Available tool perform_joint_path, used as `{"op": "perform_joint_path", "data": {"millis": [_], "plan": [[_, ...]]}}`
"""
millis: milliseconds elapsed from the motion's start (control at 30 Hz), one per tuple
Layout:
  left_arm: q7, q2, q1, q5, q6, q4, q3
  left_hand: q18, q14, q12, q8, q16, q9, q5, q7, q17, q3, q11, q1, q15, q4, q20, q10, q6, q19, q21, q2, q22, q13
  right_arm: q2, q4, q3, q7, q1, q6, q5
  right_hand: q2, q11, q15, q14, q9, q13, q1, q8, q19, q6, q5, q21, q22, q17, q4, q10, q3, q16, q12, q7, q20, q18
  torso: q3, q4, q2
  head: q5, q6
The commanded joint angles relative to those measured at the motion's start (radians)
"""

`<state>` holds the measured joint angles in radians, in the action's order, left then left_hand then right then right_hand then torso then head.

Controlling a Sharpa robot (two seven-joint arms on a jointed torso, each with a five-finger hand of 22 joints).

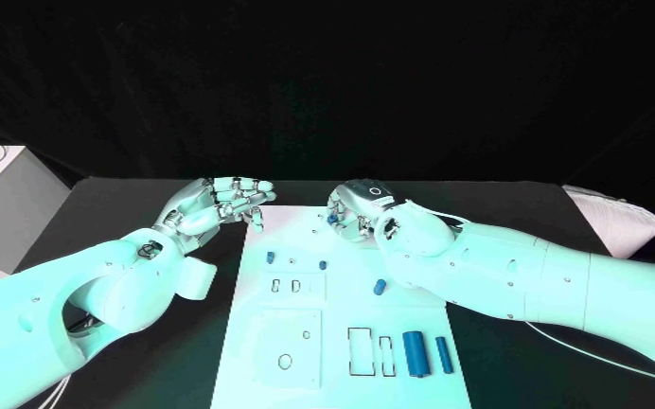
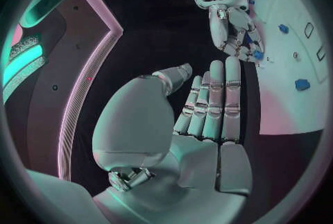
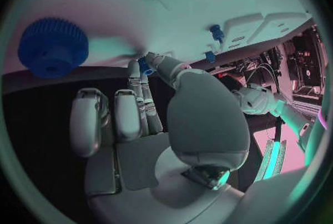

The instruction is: Assemble the parts on the task board

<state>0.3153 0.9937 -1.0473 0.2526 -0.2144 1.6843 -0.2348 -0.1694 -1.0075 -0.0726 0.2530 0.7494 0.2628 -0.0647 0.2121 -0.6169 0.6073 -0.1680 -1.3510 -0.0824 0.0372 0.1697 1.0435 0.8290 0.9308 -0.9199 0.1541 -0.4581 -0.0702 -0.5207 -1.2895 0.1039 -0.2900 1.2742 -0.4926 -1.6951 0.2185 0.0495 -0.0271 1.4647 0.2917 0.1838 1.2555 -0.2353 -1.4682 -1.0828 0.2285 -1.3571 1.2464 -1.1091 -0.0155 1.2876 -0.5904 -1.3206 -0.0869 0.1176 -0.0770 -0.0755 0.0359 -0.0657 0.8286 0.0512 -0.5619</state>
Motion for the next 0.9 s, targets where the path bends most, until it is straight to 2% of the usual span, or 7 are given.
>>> {"op": "perform_joint_path", "data": {"millis": [33, 267, 700, 900], "plan": [[0.002, 0.001, 0.0, 0.003, 0.014, 0.004, -0.001, -0.015, 0.006, 0.004, -0.006, 0.005, 0.001, 0.001, 0.024, 0.001, 0.003, 0.002, 0.005, -0.002, 0.002, 0.002, -0.007, -0.006, -0.006, -0.004, 0.001, -0.002, 0.0, 0.004, 0.002, -0.002, -0.029, 0.0, -0.037, -0.016, 0.0, -0.001, -0.005, 0.026, 0.015, 0.001, -0.006, -0.006, -0.001, -0.004, 0.005, -0.003, 0.001, -0.002, 0.006, 0.003, 0.0, -0.003, -0.002, 0.0, 0.008, 0.013, -0.0004, -0.0003, 0.002, -0.002, -0.001], [0.001, 0.002, 0.0, 0.005, 0.015, 0.001, -0.001, -0.015, 0.006, 0.004, -0.007, 0.006, 0.001, 0.001, 0.025, 0.002, 0.003, 0.001, 0.004, -0.002, 0.002, 0.002, -0.008, -0.007, -0.007, -0.005, 0.001, -0.002, 0.0, 0.009, -0.005, -0.006, -0.025, 0.001, -0.056, -0.019, 0.001, -0.001, -0.005, 0.026, 0.016, 0.002, -0.005, -0.006, -0.002, -0.003, 0.004, -0.005, 0.004, -0.005, 0.006, 0.003, -0.001, -0.004, -0.002, 0.0, 0.008, 0.013, -0.0008, -0.0011, 0.003, -0.006, -0.003], [-0.002, 0.003, 0.0, 0.011, 0.018, -0.001, -0.002, -0.015, 0.006, 0.004, -0.007, 0.006, 0.001, 0.002, 0.025, 0.002, 0.003, 0.001, 0.004, -0.003, 0.001, 0.002, -0.01, -0.008, -0.007, -0.006, 0.001, -0.002, 0.0, 0.016, -0.015, -0.007, -0.019, 0.002, -0.052, -0.018, 0.001, -0.001, -0.005, 0.026, 0.017, 0.003, -0.005, -0.006, -0.002, -0.003, 0.004, -0.005, 0.005, -0.006, 0.006, 0.002, -0.001, -0.005, -0.001, 0.001, 0.008, 0.014, -0.0012, 0.0027, 0.006, -0.01, -0.003], [-0.003, 0.002, -0.001, 0.013, 0.02, -0.001, -0.002, -0.015, 0.006, 0.004, -0.007, 0.006, 0.001, 0.002, 0.025, 0.002, 0.003, 0.001, 0.004, -0.003, 0.001, 0.002, -0.01, -0.008, -0.007, -0.006, 0.001, -0.002, 0.0, 0.021, -0.013, -0.007, -0.017, 0.002, -0.048, -0.018, 0.001, 0.0, -0.005, 0.026, 0.017, 0.004, -0.005, -0.006, -0.002, -0.003, 0.003, -0.006, 0.006, -0.007, 0.006, 0.002, -0.001, -0.006, -0.001, 0.001, 0.008, 0.014, -0.0003, 0.0005, 0.007, -0.009, -0.001]]}}
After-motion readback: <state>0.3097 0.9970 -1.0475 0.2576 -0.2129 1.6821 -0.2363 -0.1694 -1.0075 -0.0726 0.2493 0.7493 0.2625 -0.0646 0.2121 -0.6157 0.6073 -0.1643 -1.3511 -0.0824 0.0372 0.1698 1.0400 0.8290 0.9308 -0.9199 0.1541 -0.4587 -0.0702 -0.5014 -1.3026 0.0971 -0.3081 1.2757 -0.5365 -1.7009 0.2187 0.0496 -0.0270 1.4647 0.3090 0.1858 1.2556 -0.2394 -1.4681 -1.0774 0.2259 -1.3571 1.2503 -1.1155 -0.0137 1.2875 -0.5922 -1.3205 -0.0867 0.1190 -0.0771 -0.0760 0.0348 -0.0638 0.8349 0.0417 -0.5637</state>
